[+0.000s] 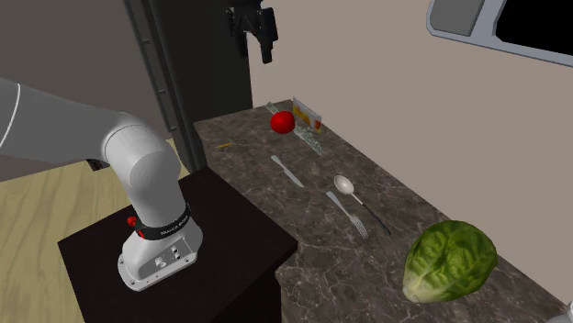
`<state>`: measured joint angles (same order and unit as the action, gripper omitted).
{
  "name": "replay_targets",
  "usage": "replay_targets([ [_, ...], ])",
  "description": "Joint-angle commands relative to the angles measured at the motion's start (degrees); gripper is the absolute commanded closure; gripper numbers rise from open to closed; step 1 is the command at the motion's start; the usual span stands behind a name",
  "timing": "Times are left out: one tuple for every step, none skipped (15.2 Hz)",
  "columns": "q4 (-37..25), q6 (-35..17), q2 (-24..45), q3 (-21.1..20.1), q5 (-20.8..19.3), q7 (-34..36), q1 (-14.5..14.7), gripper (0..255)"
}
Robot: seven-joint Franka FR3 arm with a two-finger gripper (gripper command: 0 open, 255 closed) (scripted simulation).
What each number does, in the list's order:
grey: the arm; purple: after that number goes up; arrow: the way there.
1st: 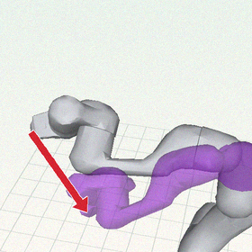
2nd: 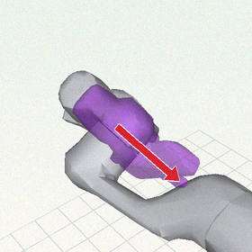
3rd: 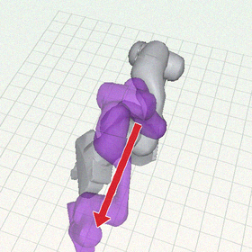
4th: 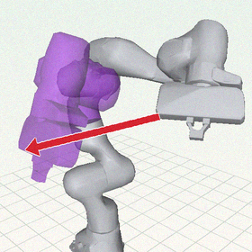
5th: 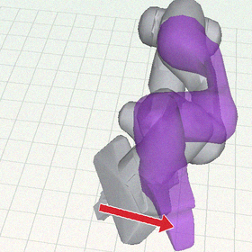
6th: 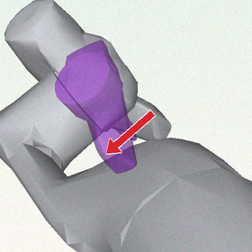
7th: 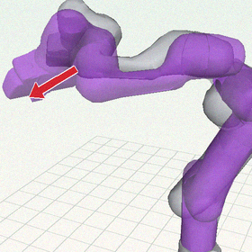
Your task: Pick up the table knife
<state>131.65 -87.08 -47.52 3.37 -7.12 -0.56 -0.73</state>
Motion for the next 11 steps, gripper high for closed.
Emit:
replay_targets([
  [0.0,0.0,0.0,0.0,0.0,0.0,0.0,0],
  [1.5,-1.9,0.4,0.8,-0.4,-1.8,0.6,0],
  [2.9,-3.9,1.0,1.6,-0.7,-3.6,1.2,0],
  [4.2,-5.8,1.6,2.4,-1.1,-5.4,1.8,0],
  [5.4,-7.8,2.3,3.2,-1.4,-7.2,2.5,0],
  [6.6,-9.7,3.1,4.0,-1.8,-9.0,3.0,0],
  [7.7,-11.7,4.0,4.8,-2.1,-10.8,3.6,0],
  [8.8,-13.7,4.9,5.6,-2.4,-12.6,4.3,0],
  [9.7,-15.7,6.0,6.4,-2.7,-14.4,4.9,0],
  [10.6,-17.8,7.2,7.1,-2.9,-16.2,5.5,0],
  [11.4,-19.8,8.4,7.9,-3.2,-18.0,6.1,0],
])
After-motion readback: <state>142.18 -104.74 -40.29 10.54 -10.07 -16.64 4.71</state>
